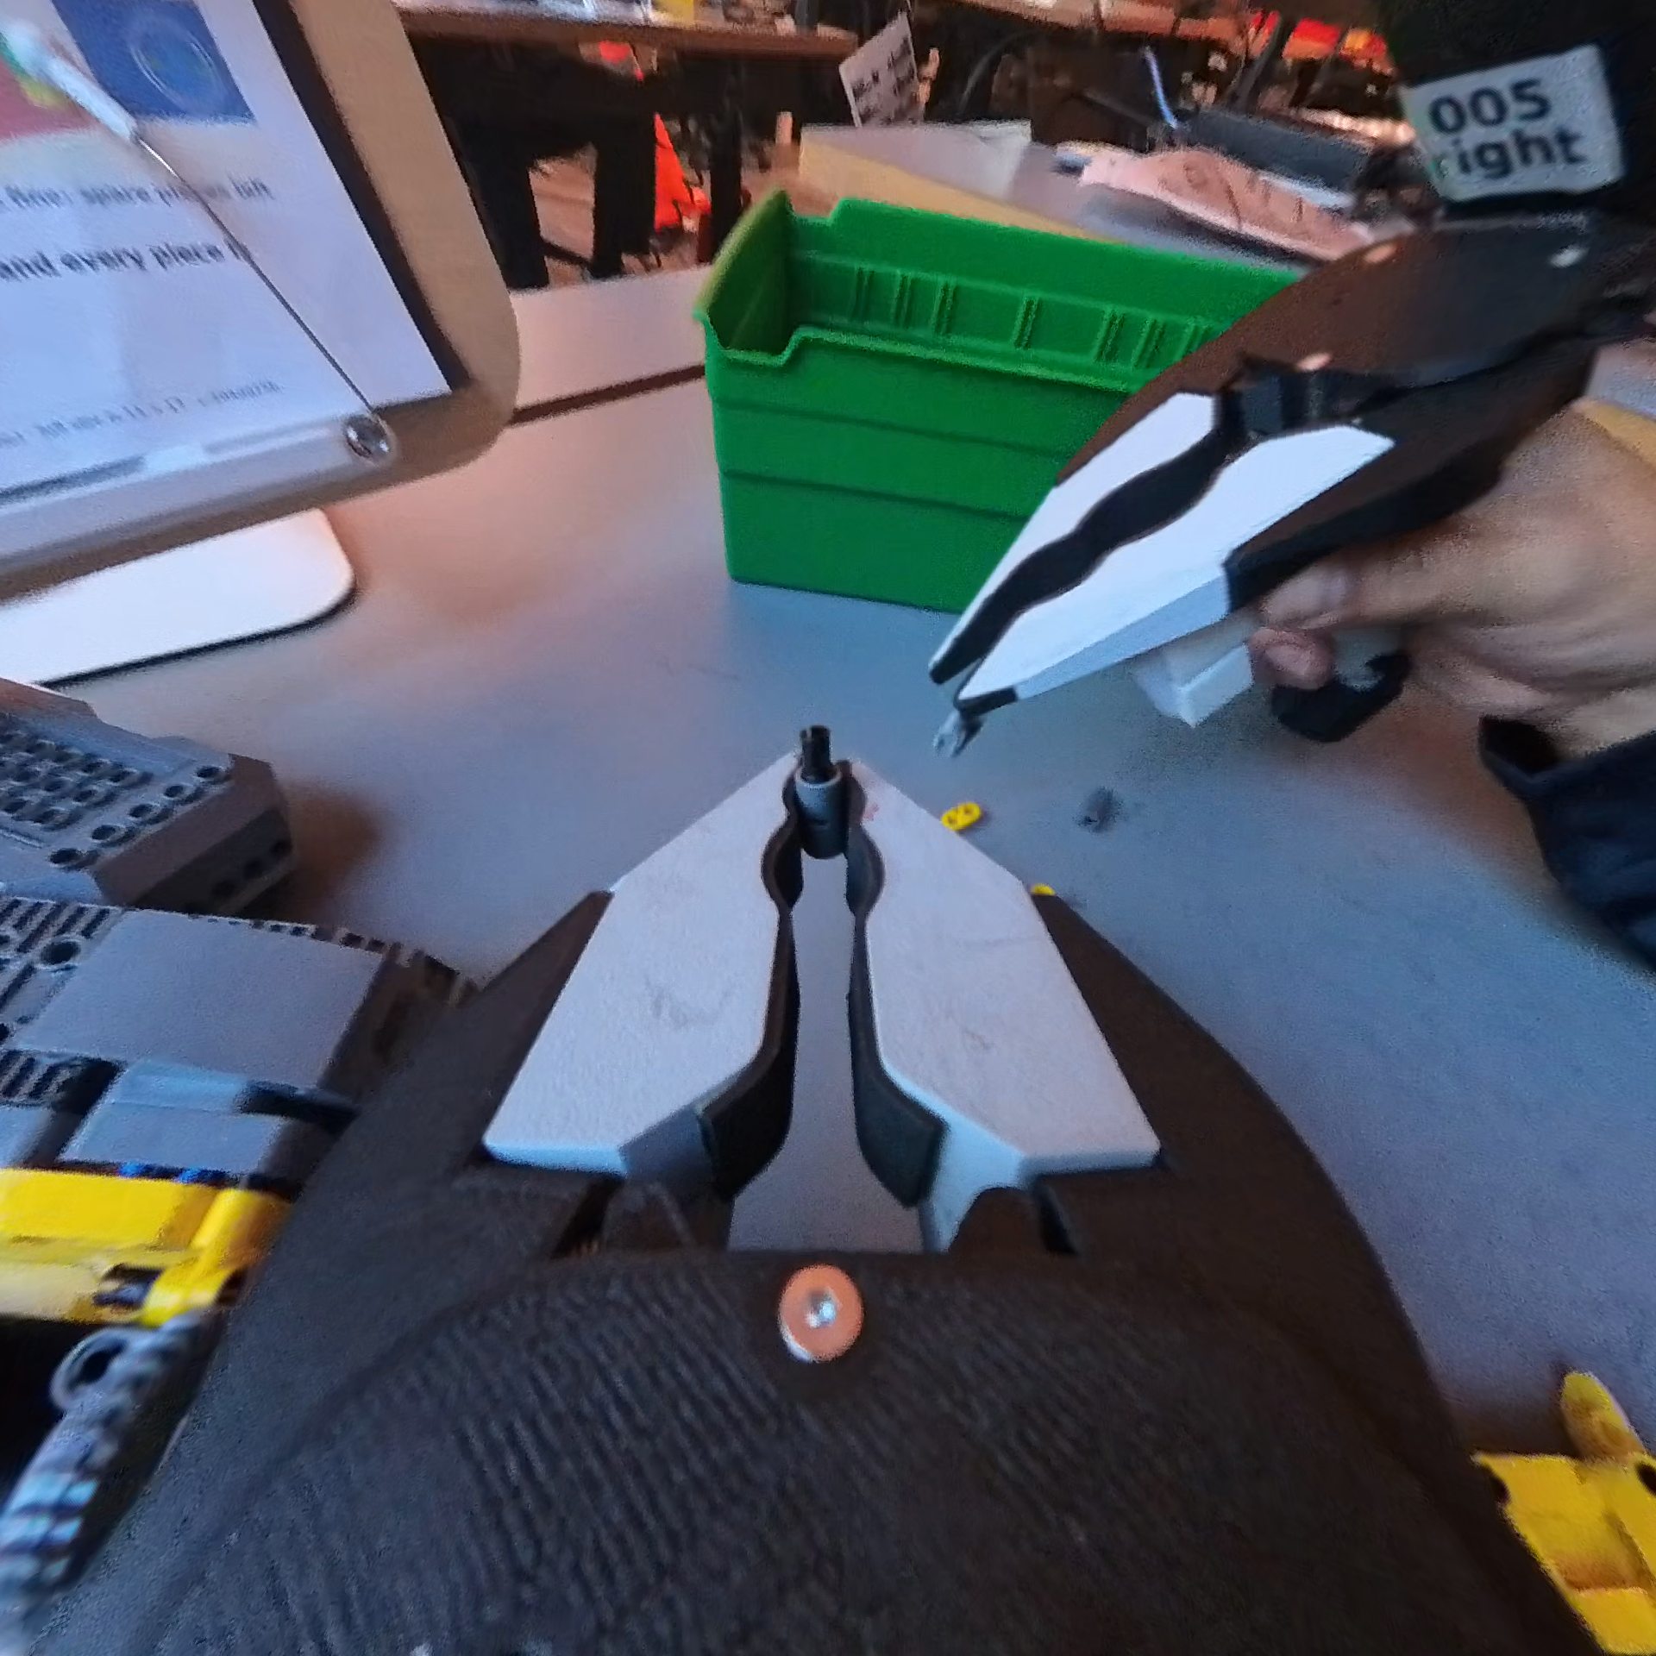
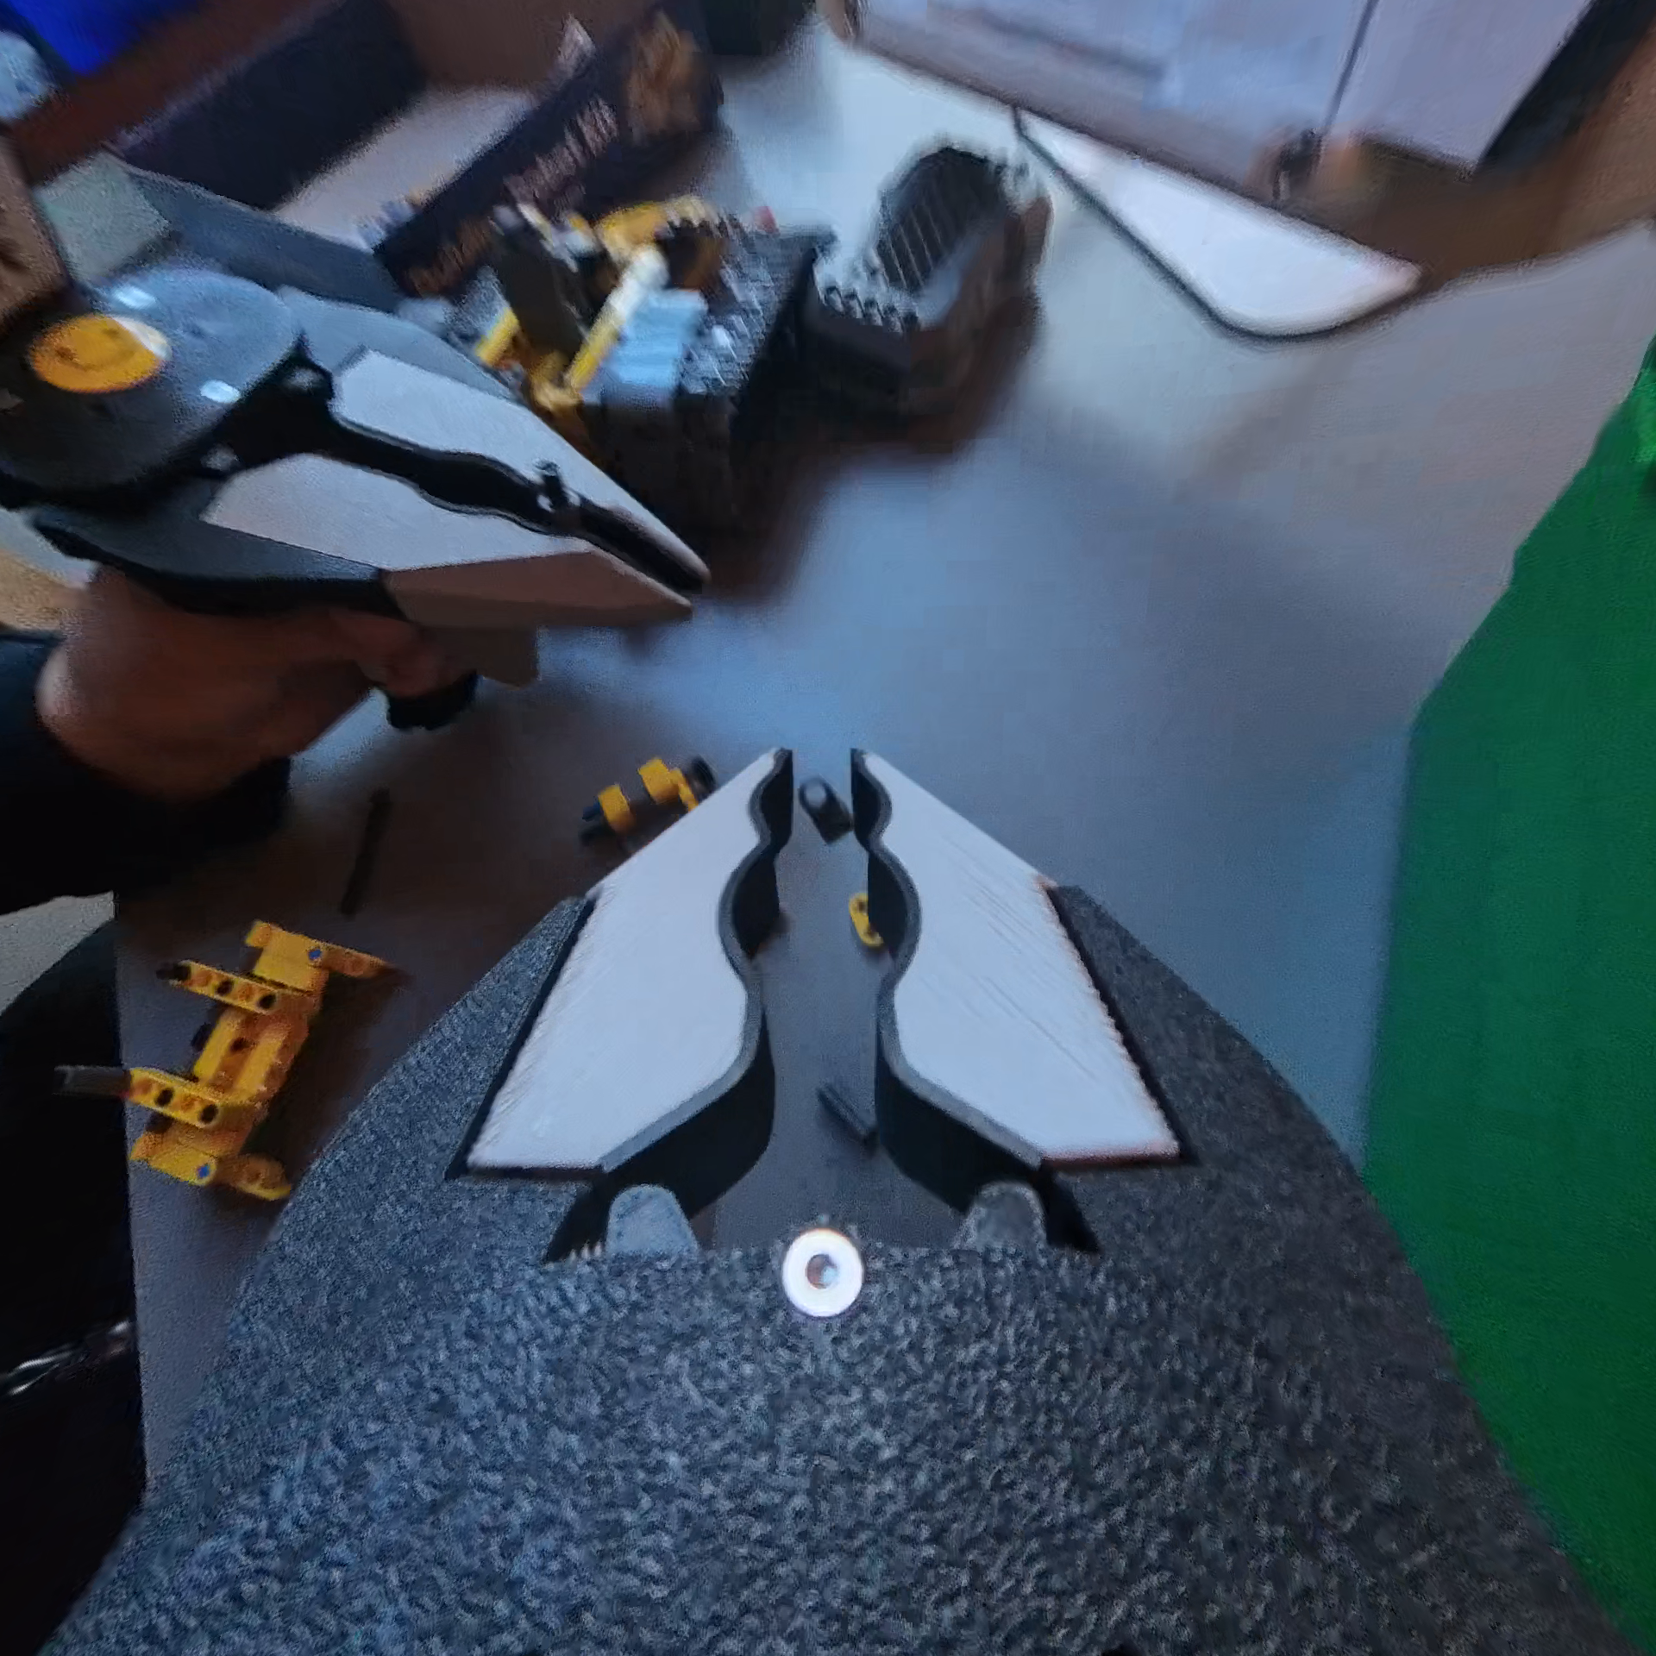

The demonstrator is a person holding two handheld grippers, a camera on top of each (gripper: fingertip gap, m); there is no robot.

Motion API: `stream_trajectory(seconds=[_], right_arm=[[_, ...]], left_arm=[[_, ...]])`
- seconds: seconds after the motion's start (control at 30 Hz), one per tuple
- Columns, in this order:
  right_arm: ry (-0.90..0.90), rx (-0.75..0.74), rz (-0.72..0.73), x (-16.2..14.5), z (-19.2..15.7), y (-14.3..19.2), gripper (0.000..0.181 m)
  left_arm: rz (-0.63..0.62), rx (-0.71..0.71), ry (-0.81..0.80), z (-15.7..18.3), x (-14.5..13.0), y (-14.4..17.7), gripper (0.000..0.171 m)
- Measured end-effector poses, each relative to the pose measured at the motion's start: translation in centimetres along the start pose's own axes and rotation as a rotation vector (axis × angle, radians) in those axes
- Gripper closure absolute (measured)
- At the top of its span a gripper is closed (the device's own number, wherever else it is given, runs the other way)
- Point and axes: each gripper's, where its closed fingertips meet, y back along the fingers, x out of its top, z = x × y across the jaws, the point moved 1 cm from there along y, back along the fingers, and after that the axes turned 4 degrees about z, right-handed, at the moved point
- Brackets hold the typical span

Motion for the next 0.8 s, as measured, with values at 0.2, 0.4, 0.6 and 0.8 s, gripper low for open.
stream_trajectory(seconds=[0.2, 0.4, 0.6, 0.8], right_arm=[[0.013, -0.052, -0.067, -1.4, 1.3, -0.5, 0.167], [0.044, 0.132, 0.099, 1.6, -2.8, -0.2, 0.165], [0.003, 0.261, 0.125, 1.9, -5.3, -1.0, 0.165], [-0.026, 0.255, 0.084, 1.3, -5.1, -1.7, 0.178]], left_arm=[[-0.085, -0.032, -0.035, 1.0, -1.6, -0.8, 0.170], [-0.141, 0.022, -0.188, 1.0, -2.3, -1.0, 0.170], [-0.158, 0.077, -0.400, 1.8, -2.3, -1.3, 0.170], [-0.141, 0.075, -0.405, 2.0, -2.0, -1.2, 0.166]])
